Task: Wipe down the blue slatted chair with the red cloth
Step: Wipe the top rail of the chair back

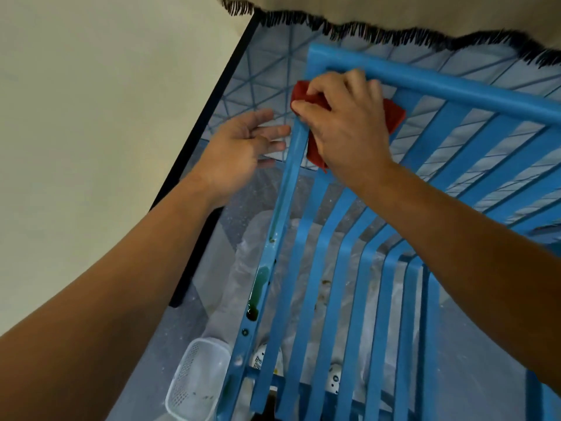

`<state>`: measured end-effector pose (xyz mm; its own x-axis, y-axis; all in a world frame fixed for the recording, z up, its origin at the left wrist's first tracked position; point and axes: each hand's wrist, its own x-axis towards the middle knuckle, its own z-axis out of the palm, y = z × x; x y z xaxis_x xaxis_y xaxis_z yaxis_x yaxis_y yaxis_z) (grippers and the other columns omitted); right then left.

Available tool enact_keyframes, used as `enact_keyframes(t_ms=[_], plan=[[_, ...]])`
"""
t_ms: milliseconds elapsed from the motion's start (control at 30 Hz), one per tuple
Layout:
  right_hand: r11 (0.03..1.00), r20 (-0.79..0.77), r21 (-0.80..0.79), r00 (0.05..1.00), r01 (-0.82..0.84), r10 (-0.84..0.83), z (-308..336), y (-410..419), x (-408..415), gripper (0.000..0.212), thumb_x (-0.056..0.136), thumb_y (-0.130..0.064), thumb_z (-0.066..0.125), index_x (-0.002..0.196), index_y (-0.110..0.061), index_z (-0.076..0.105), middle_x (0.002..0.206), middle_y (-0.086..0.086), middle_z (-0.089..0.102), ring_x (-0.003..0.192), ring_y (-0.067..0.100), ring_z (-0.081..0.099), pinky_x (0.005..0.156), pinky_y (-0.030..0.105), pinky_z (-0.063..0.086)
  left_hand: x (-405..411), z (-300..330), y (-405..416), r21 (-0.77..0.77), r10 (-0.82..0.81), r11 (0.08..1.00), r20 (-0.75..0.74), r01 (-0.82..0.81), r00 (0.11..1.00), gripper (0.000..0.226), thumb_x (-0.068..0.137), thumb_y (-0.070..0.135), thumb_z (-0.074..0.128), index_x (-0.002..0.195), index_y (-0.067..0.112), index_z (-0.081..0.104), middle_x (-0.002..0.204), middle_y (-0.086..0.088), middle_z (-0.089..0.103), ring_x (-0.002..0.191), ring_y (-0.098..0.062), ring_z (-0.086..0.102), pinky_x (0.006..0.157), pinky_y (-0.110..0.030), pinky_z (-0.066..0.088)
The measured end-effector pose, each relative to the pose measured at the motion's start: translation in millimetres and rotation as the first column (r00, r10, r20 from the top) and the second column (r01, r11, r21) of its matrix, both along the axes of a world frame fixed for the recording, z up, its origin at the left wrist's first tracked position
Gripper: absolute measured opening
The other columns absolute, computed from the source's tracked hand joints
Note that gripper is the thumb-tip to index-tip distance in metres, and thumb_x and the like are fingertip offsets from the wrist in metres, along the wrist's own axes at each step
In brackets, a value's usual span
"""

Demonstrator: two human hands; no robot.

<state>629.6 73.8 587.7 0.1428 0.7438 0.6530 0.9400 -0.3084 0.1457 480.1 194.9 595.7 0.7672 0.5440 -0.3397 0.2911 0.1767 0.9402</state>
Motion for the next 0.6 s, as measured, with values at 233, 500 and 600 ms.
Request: enact_keyframes(t_ms=[233, 500, 600], plan=[[0.991, -0.24, -0.128, 0.971, -0.035, 0.003, -46.1, -18.3, -36.3, 0.021, 0.088, -0.017, 0.075, 0.109, -0.017, 0.076, 0.101, 0.01, 0.066, 0.091, 0.034, 0.063, 0.07, 0.04, 0.045, -31.9, -34.5, -29.5, -0.091, 0.096, 0.991, -0.048, -0.1, 0.994, 0.04, 0.109, 0.038, 0.034, 0.133, 0.019, 0.059, 0.115, 0.003, 0.075, 0.109, -0.017, 0.07, 0.094, -0.032, 0.055], [0.957, -0.315, -0.268, 0.949, -0.114, 0.025, -18.2, -17.6, -26.8, 0.022, 0.096, -0.03, 0.059, 0.105, -0.015, 0.072, 0.1, 0.006, 0.061, 0.094, 0.027, 0.058, 0.077, 0.038, 0.044, -42.6, -46.4, -43.6, -0.088, 0.002, 0.996, -0.08, -0.009, 0.997, 0.068, 0.104, 0.058, 0.014, 0.121, 0.02, 0.068, 0.117, 0.002, 0.074, 0.106, -0.011, 0.071, 0.092, -0.03, 0.057], [0.988, -0.224, -0.147, 0.974, -0.053, 0.019, 16.8, -2.1, -10.2, 0.024, 0.097, -0.026, 0.057, 0.115, -0.014, 0.067, 0.103, 0.011, 0.061, 0.095, 0.03, 0.058, 0.078, 0.043, 0.05, -43.6, -51.1, -39.5, -0.091, -0.01, 0.996, -0.095, 0.002, 0.995, 0.081, 0.099, 0.065, 0.006, 0.126, 0.02, 0.068, 0.119, 0.003, 0.074, 0.109, -0.013, 0.07, 0.095, -0.033, 0.055]])
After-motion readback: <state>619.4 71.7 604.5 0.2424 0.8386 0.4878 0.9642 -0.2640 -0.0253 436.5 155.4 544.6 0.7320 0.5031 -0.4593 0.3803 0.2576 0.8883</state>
